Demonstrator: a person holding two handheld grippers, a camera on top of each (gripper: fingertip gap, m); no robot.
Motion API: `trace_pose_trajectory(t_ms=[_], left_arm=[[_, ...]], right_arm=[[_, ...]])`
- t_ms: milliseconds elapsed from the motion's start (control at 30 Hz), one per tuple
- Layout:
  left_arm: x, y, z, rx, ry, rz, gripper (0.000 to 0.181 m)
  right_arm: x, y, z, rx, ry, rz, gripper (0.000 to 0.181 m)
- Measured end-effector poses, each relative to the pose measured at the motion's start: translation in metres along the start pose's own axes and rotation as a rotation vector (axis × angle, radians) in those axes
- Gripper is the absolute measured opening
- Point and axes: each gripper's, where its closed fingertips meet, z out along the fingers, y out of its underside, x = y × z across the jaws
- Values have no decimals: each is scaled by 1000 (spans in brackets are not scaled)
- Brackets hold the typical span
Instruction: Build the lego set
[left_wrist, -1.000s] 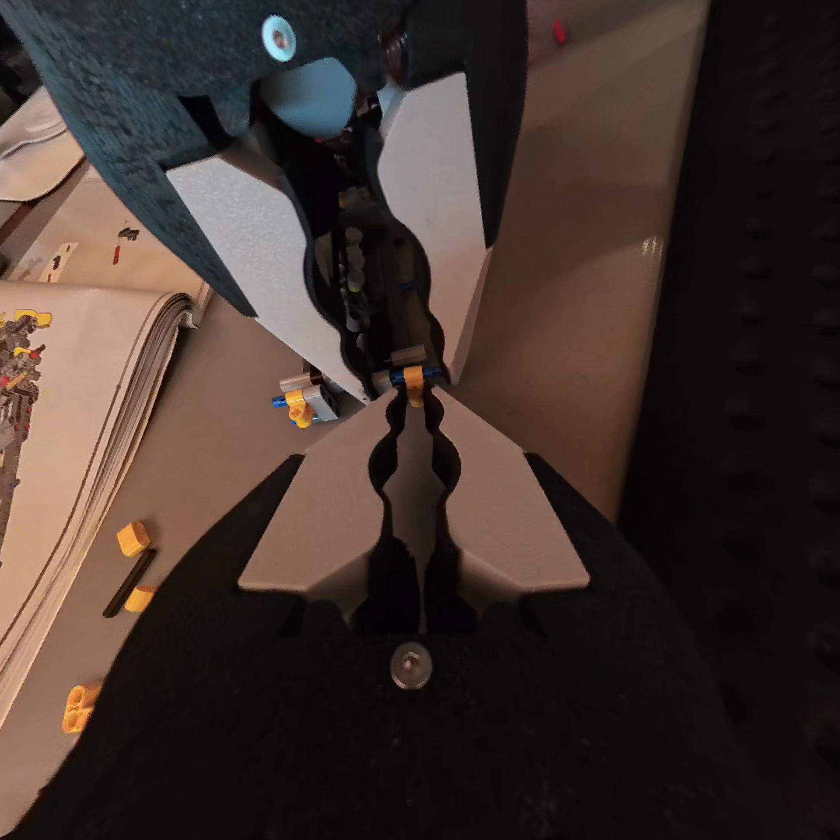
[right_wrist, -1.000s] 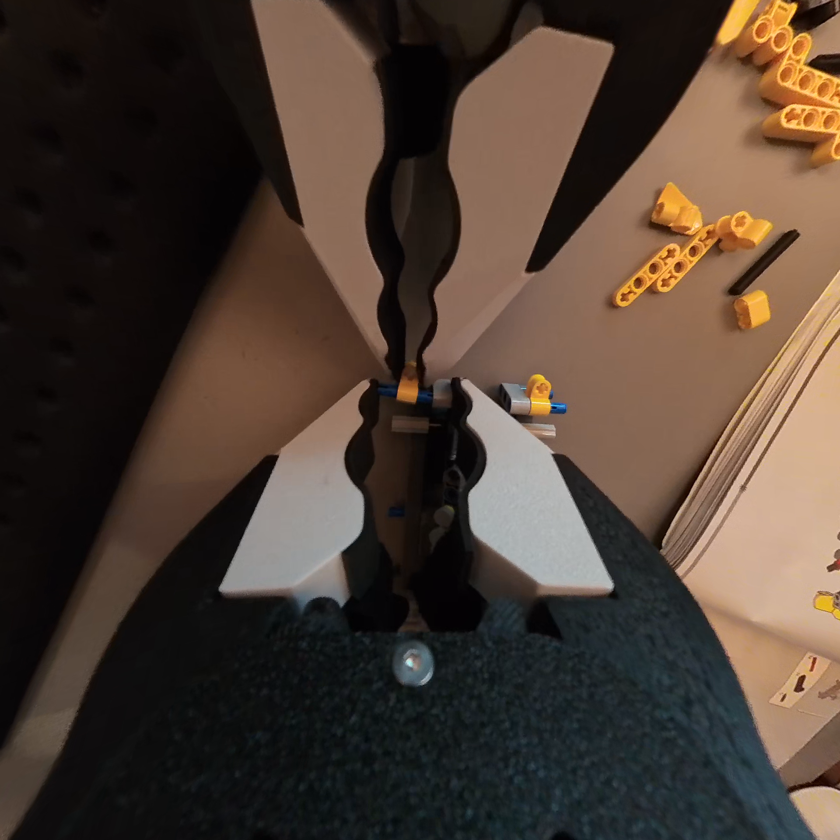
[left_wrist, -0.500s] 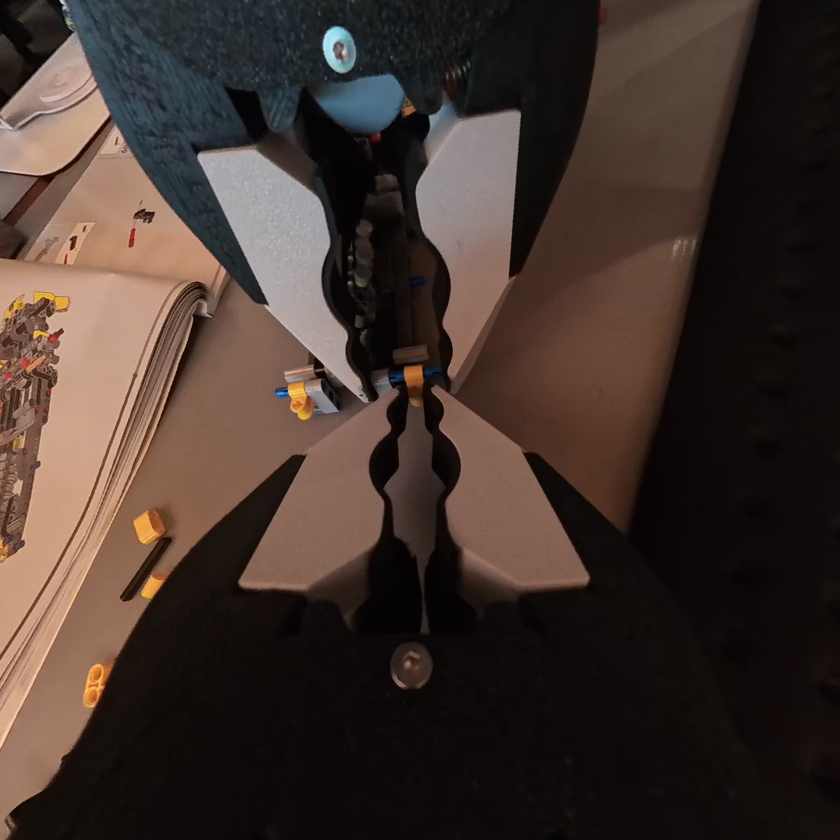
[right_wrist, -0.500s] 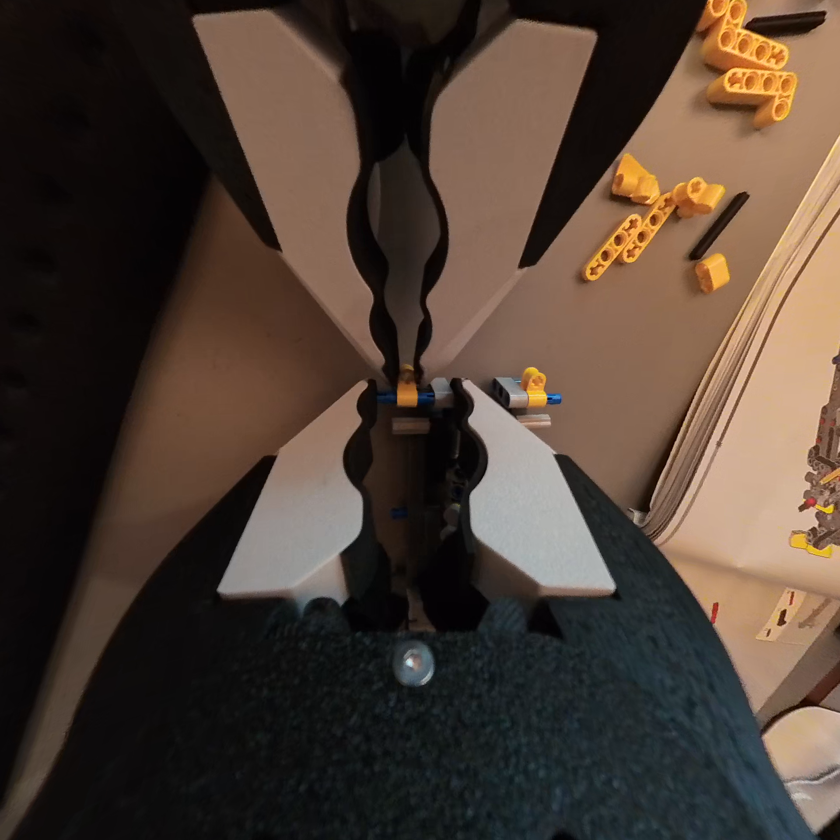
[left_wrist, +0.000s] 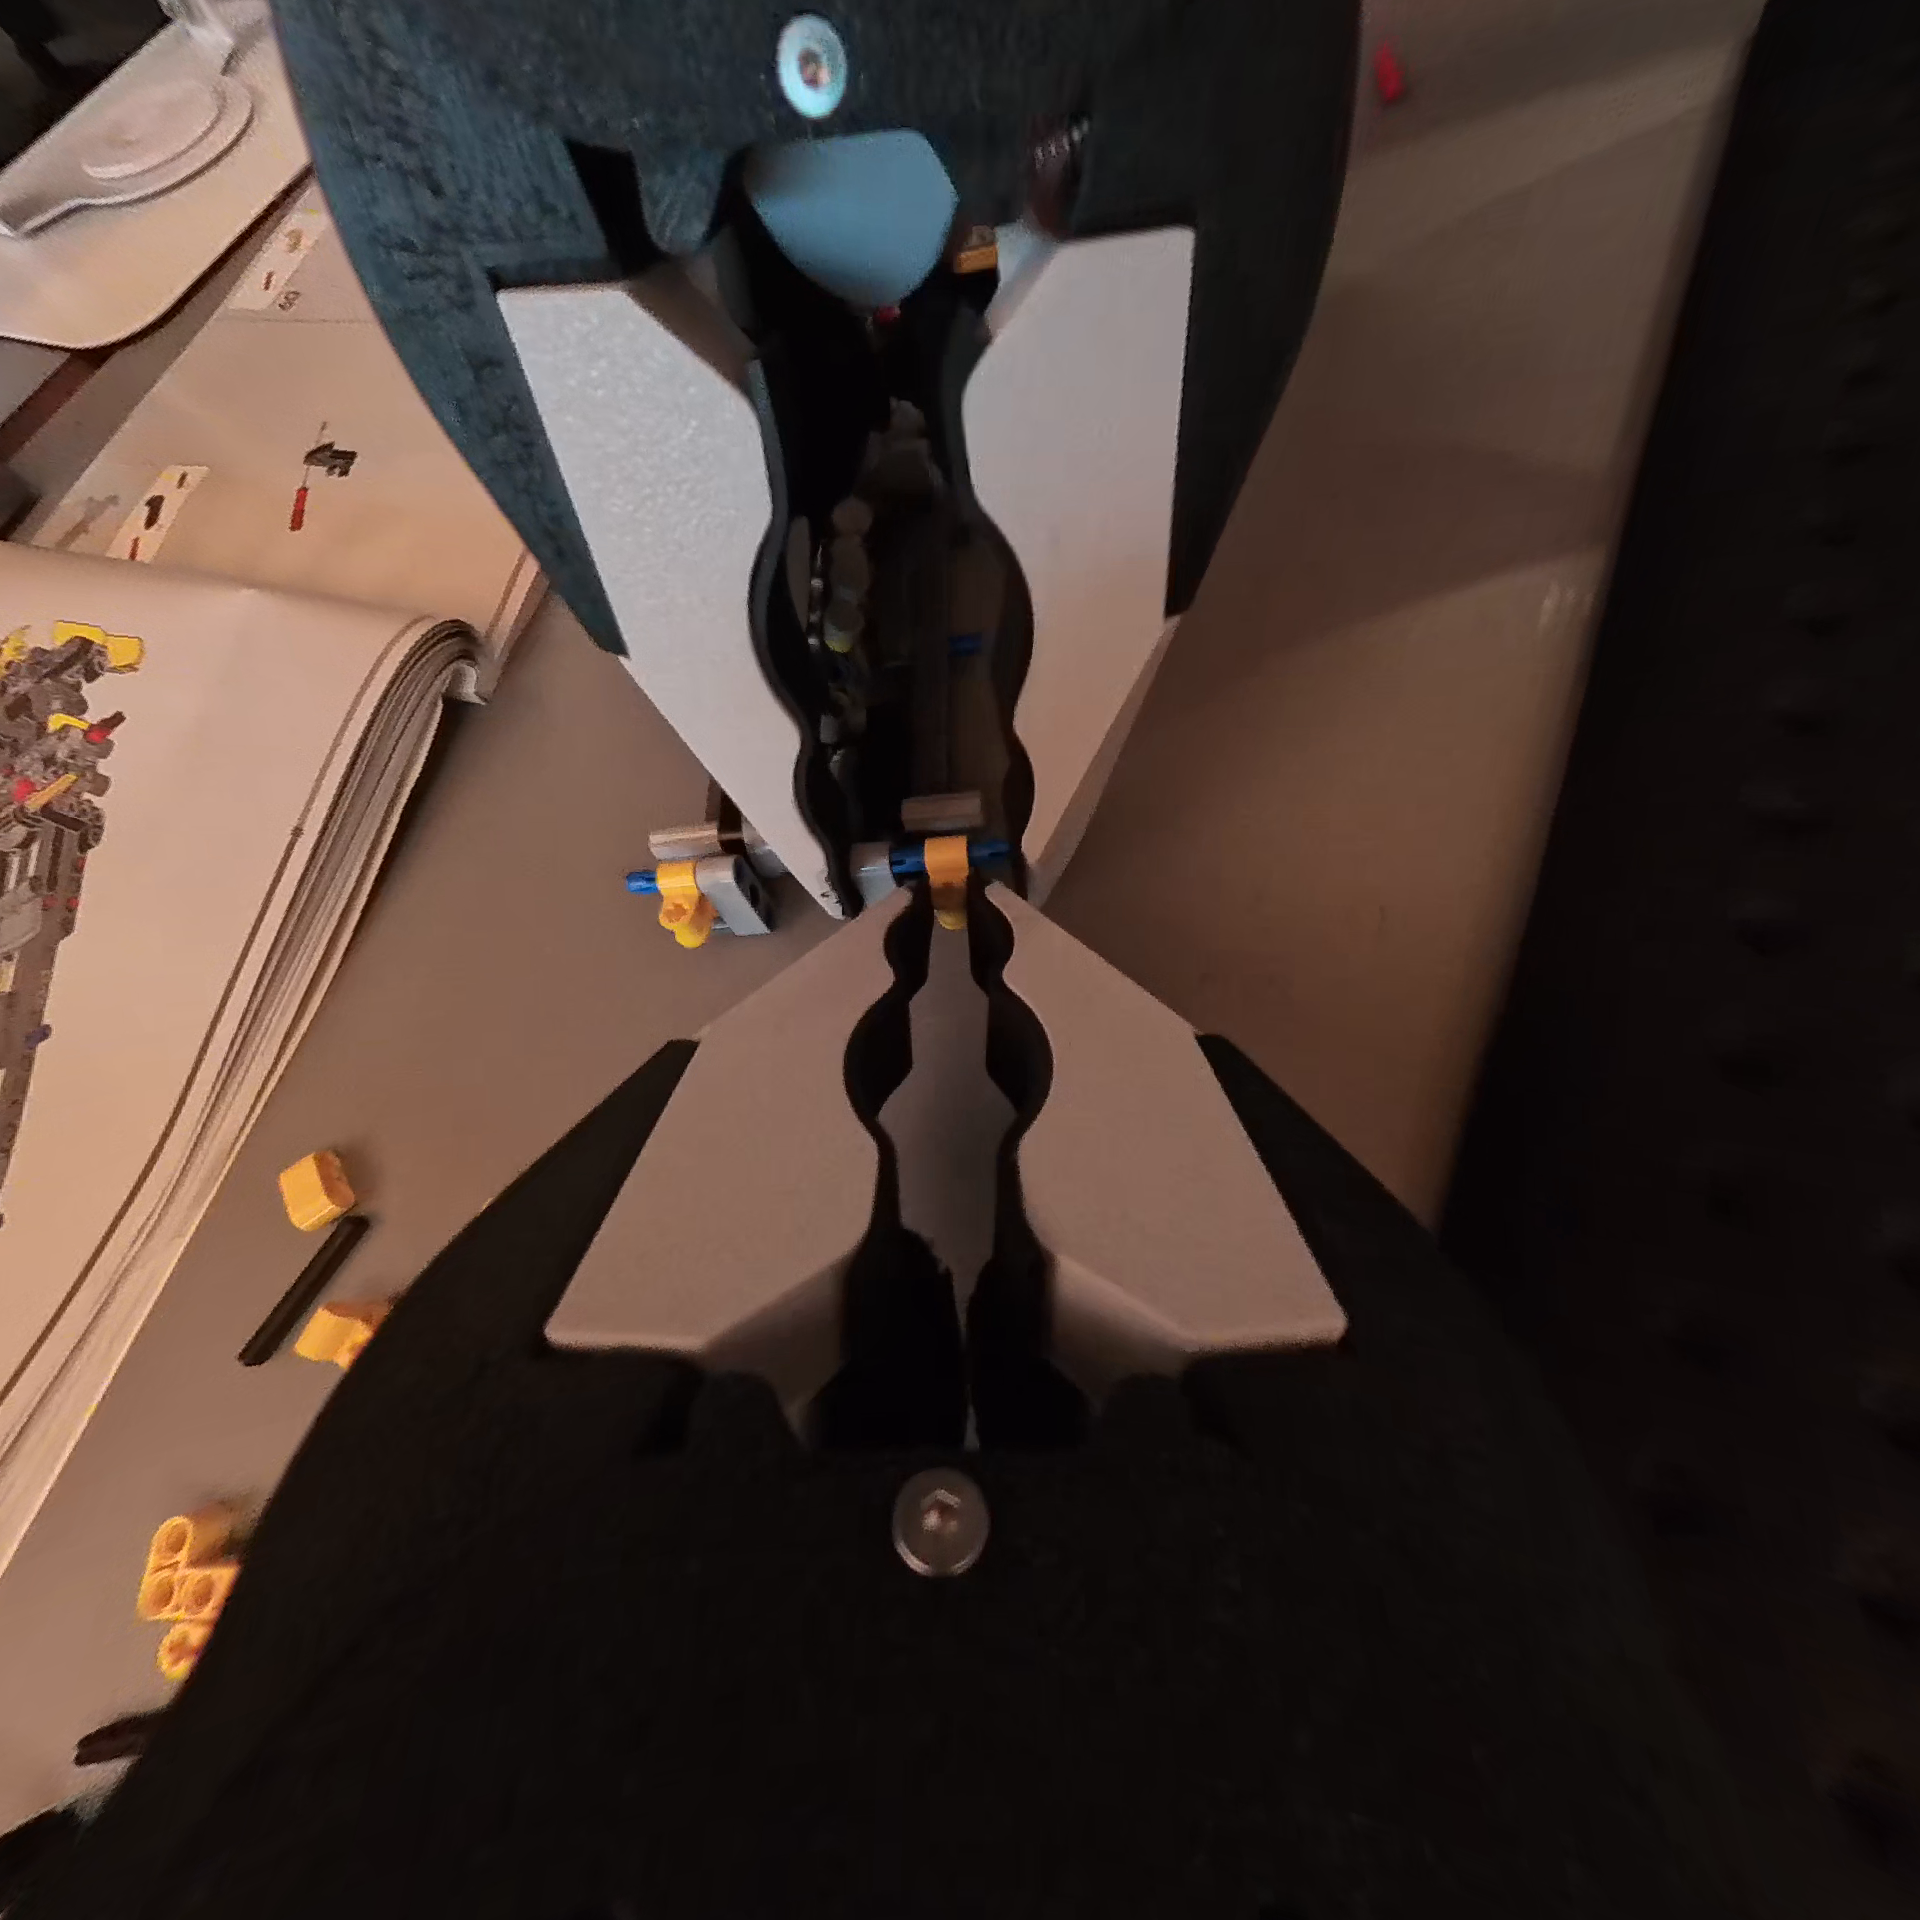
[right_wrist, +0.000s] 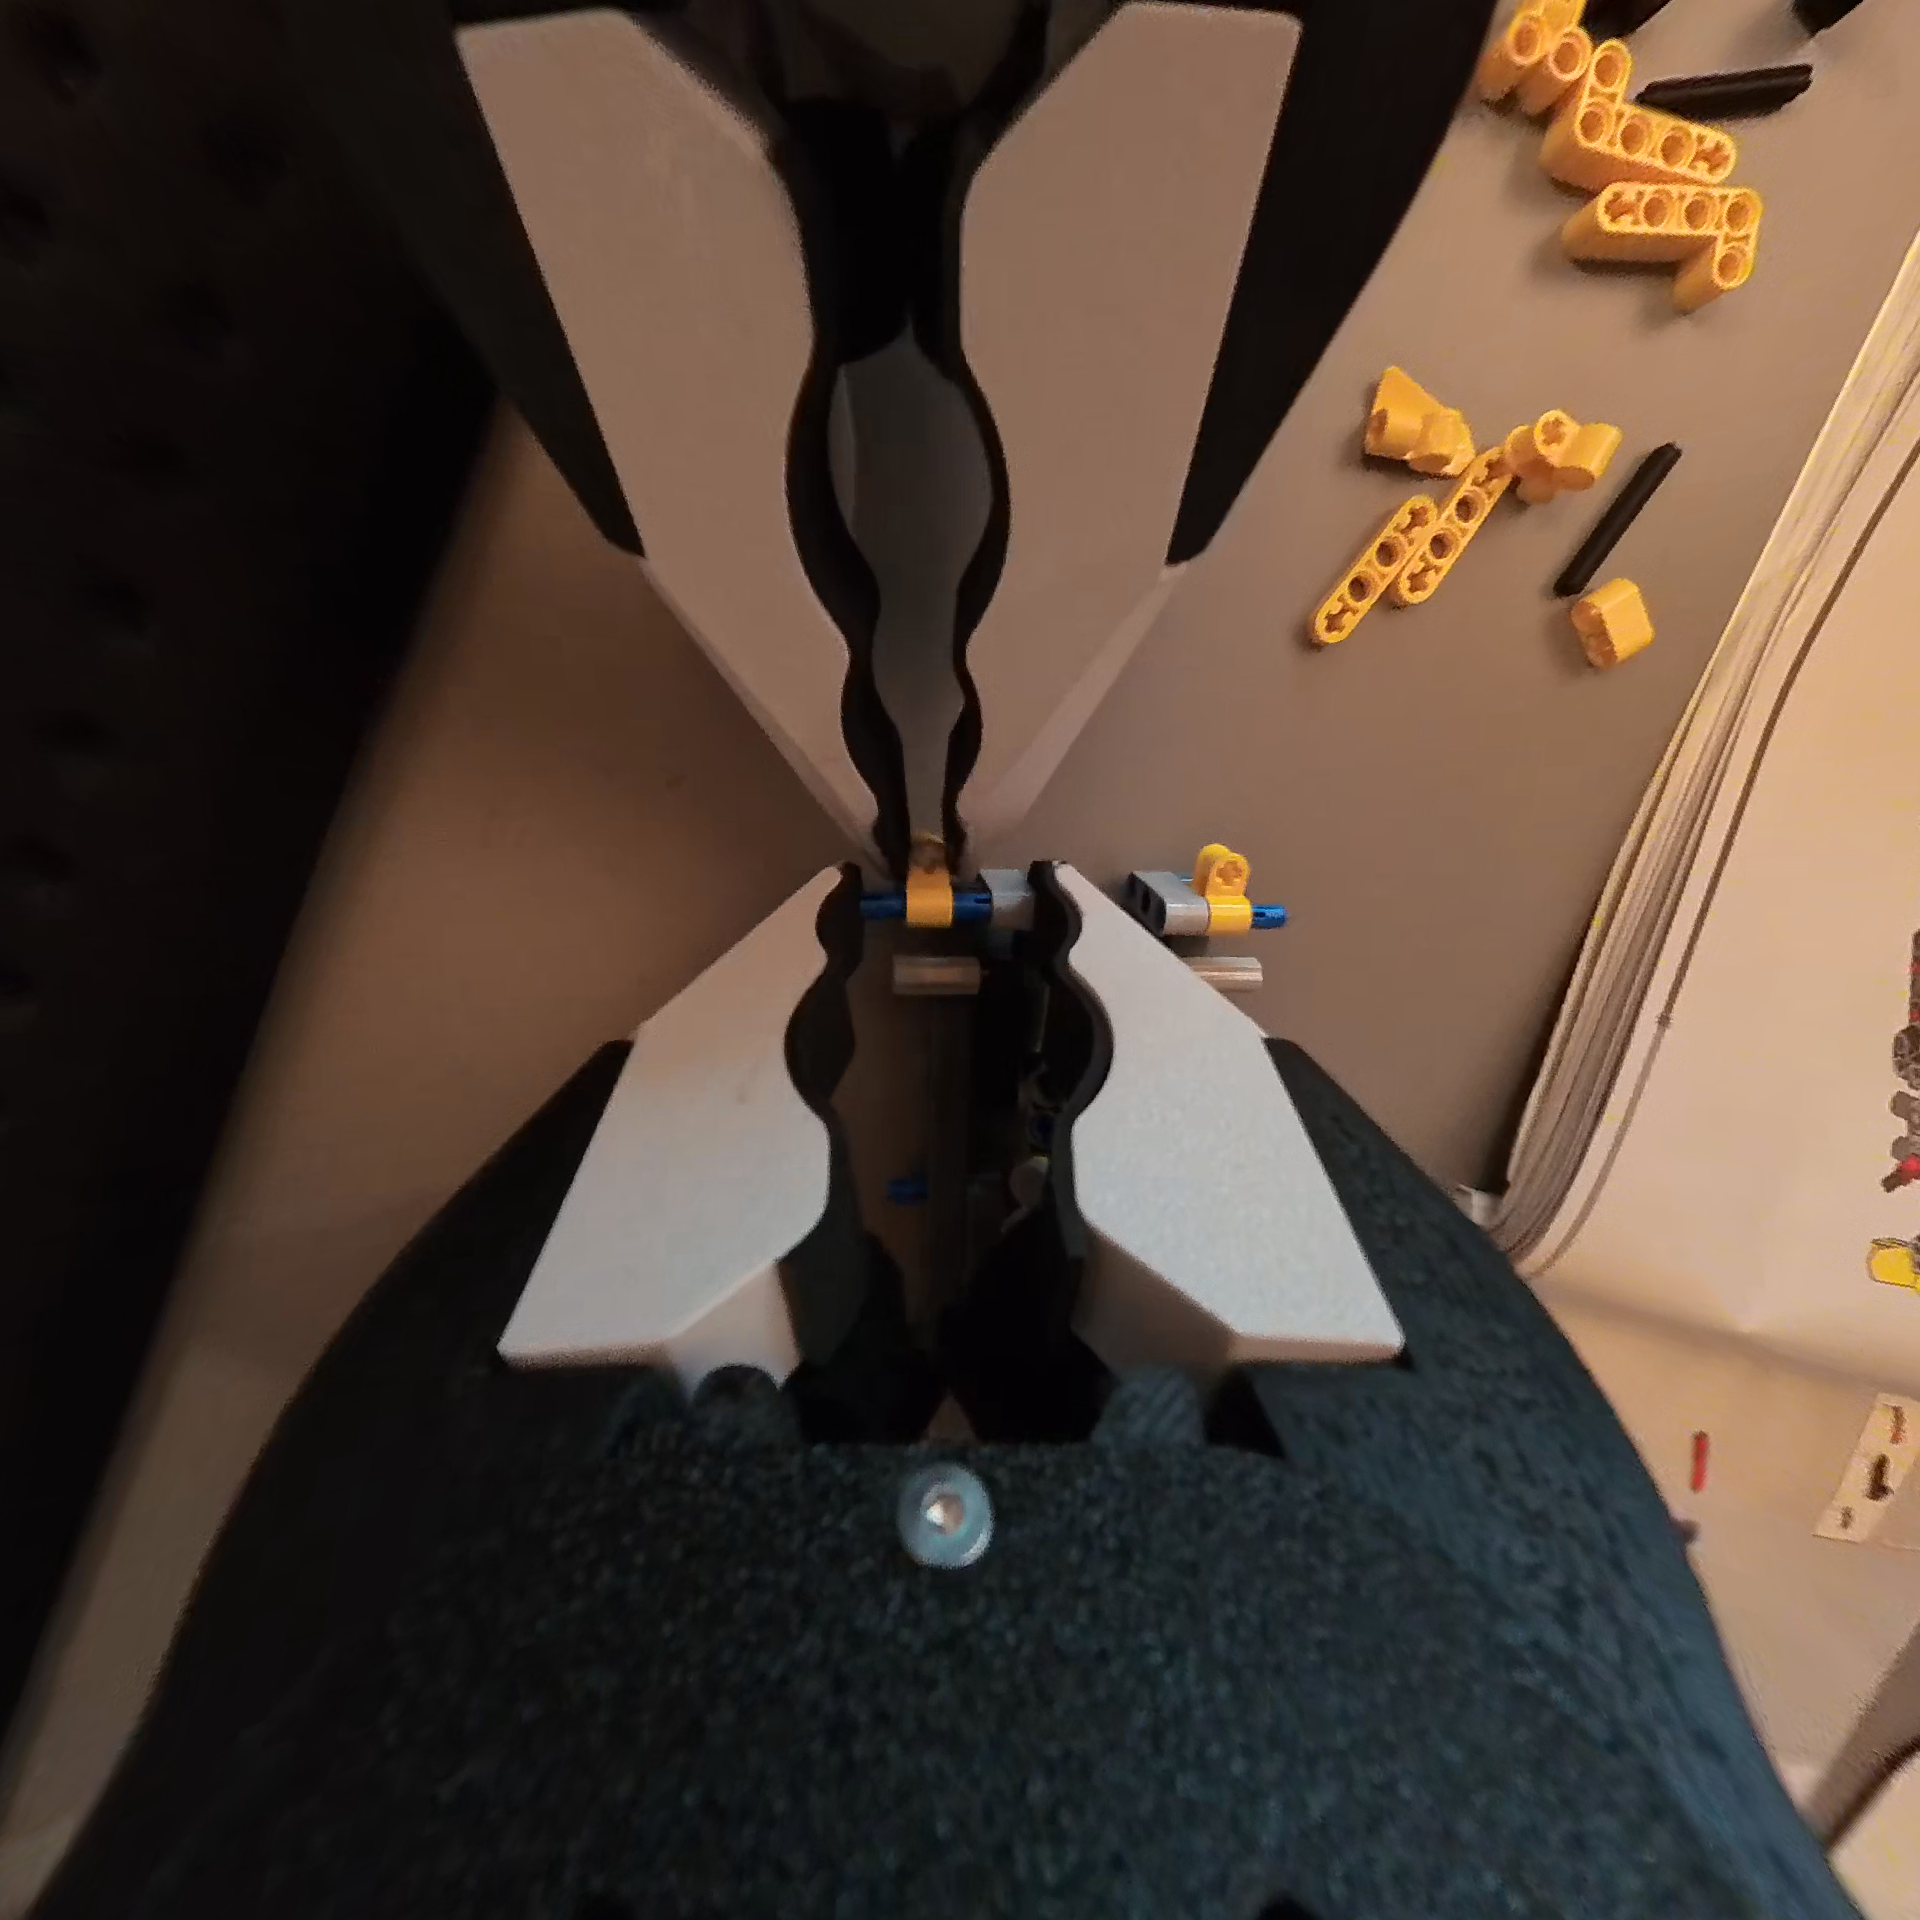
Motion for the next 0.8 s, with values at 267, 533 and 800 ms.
trace_pose_trajectory(t_ms=[267,533,800], left_arm=[[1,0,1,-5,-9,23,7],[2,0,2,-6,-1,27,7],[2,1,2,-2,7,38,7]], right_arm=[[-1,0,-3,4,19,8,33],[0,1,-8,11,45,7,33],[-1,1,-7,5,50,-18,32]])
